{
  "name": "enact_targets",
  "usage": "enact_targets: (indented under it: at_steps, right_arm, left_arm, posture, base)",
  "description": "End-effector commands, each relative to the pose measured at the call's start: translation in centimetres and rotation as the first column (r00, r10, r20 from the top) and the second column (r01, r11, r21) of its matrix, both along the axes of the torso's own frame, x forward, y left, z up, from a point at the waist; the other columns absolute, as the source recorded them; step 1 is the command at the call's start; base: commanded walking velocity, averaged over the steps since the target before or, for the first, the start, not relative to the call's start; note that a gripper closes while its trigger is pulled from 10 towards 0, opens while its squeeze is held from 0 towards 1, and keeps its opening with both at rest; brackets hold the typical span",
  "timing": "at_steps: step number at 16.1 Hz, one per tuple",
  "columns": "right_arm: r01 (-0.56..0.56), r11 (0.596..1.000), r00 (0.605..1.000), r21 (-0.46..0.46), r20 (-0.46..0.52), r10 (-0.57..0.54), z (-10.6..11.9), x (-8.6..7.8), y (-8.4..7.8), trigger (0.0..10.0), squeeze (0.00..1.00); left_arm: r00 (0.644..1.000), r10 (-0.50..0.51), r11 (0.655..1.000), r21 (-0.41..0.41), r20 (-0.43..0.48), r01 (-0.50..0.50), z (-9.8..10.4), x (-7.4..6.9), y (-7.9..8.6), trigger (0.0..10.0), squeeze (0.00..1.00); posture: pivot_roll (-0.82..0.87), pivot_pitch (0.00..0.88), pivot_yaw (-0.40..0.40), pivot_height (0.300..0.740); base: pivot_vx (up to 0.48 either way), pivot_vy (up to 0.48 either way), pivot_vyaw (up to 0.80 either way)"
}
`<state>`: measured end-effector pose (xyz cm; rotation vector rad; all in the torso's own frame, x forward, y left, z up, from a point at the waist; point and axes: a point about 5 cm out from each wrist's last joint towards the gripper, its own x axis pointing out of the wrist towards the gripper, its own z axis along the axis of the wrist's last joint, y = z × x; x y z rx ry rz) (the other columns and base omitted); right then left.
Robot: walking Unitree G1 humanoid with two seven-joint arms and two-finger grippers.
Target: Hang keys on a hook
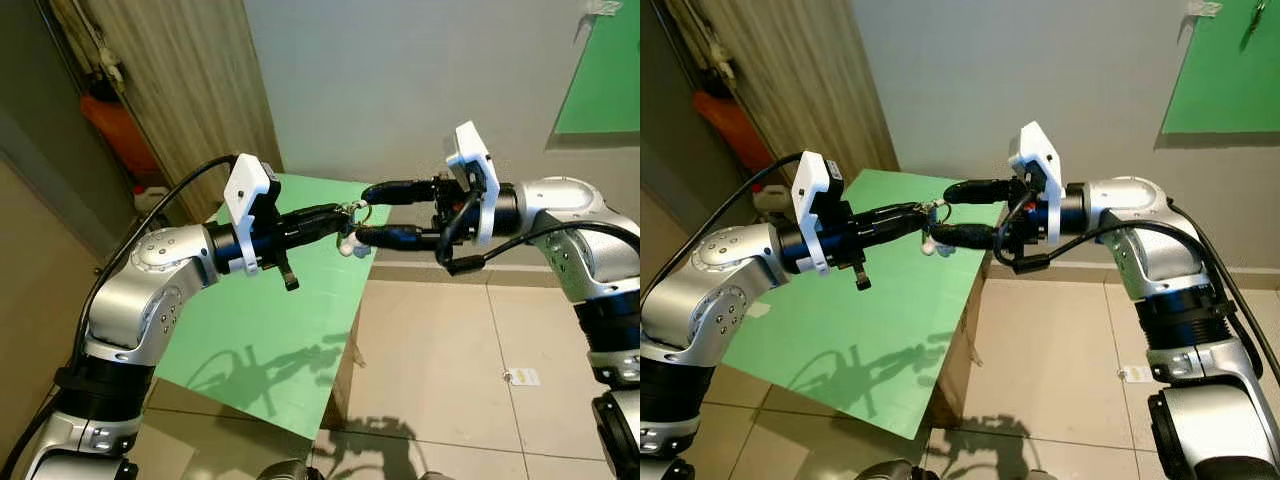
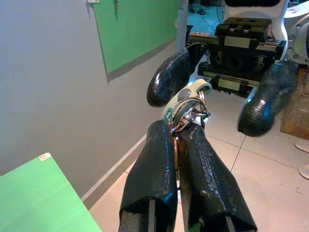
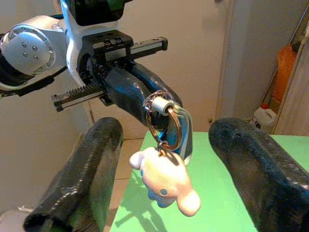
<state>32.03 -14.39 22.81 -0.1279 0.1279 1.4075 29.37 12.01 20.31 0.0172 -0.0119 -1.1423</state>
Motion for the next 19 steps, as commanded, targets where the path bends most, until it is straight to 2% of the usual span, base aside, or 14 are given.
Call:
enact_targets:
  at_steps: [1,7,12,19]
  right_arm:
    - [-0.010,1.000,0.999,-0.003,0.037,0.010,0.70,0.14,0.47,0.0,0.00]
    - [0.003,1.000,1.000,-0.004,0.030,-0.003,0.60,0.26,-0.18,0.0,0.00]
    - [-0.013,0.998,0.999,-0.066,0.039,0.015,-0.18,0.28,-0.35,0.0,0.00]
    - [-0.021,0.998,0.999,-0.055,0.039,0.023,0.02,0.51,-0.16,0.0,0.00]
  left_arm:
    - [1.000,0.005,1.000,-0.013,0.026,-0.005,0.70,0.07,0.38,0.0,0.00]
    - [1.000,0.004,1.000,-0.011,0.026,-0.004,0.70,0.07,0.46,0.0,0.00]
    - [1.000,-0.011,1.000,-0.013,0.026,0.011,0.74,-0.07,0.39,0.0,0.00]
    - [0.999,-0.027,0.999,-0.016,0.025,0.028,0.80,-0.31,0.26,0.0,0.00]
  posture:
    - [-0.10,0.018,0.152,0.740]
    - [-0.10,0.019,0.155,0.740]
    - [-0.10,0.020,0.155,0.740]
    - [-0.10,0.023,0.156,0.740]
  base:
    - [0.000,0.000,0.00]
    - [0.000,0.000,0.00]
    - [0.000,0.000,0.00]
    - [0.000,0.000,0.00]
